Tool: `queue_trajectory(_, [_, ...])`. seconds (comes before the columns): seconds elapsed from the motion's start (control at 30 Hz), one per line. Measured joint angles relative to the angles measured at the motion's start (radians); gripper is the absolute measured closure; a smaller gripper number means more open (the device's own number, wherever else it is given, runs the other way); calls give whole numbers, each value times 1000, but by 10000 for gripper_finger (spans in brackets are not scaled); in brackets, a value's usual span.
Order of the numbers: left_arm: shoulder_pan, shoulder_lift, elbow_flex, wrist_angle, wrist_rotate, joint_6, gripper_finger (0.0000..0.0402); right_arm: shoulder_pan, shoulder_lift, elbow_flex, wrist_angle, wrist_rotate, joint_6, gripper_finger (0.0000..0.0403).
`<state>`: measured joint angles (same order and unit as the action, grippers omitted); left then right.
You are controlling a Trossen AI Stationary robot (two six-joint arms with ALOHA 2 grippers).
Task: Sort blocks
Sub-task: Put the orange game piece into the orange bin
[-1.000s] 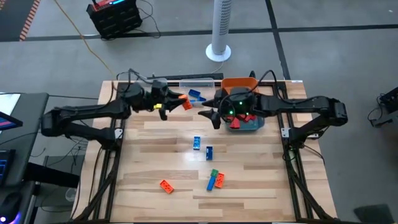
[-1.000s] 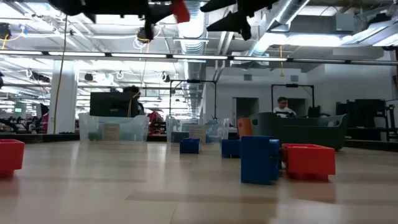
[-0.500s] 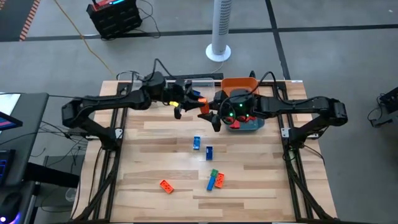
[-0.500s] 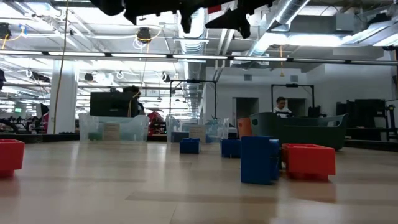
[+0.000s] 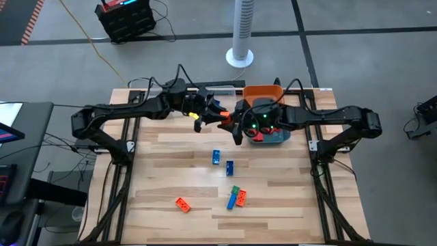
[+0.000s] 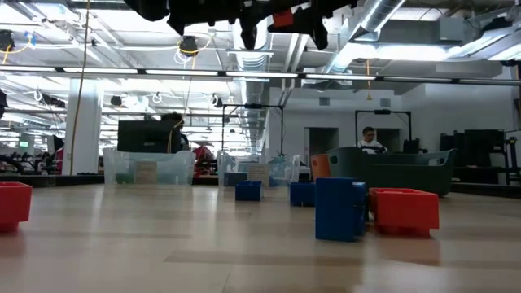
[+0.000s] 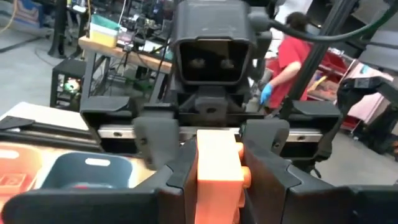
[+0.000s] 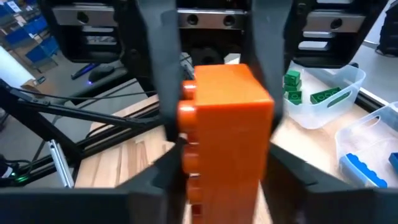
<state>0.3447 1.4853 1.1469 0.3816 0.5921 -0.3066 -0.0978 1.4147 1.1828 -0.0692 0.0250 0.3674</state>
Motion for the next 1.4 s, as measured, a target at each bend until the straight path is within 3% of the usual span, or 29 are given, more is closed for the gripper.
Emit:
queue_trajectory(0.17, [1,0,0,-14,5,13,302,-2,0,0,-7,-15,-13,319])
queue_trajectory(0.4, [0,-1,0,-57,-7,7,287,-3,0,0,-24,-42,-21,319])
queue_trajectory(0.6, [0,0,32,-159,-12,29,211,-4,0,0,-30,-46,-9,319])
queue_trajectory(0.73, [21,-1,103,-340,-38,118,162,-27,-6,0,-95,-51,-2,319])
queue_trajectory(0.83, [52,0,187,-532,-86,166,148,-63,-10,0,-215,-53,13,319])
queue_trajectory(0.97, [70,-2,288,-799,-226,242,146,-139,-5,0,-380,-52,47,314])
queue_trajectory(1.07, [66,-2,321,-909,-325,275,146,-222,-3,0,-486,-7,67,310])
queue_trajectory(1.17, [53,-14,323,-926,-350,275,146,-325,-3,0,-537,57,85,309])
queue_trajectory(1.4, [3,-13,323,-923,-349,287,146,-560,15,-17,-567,70,88,307])
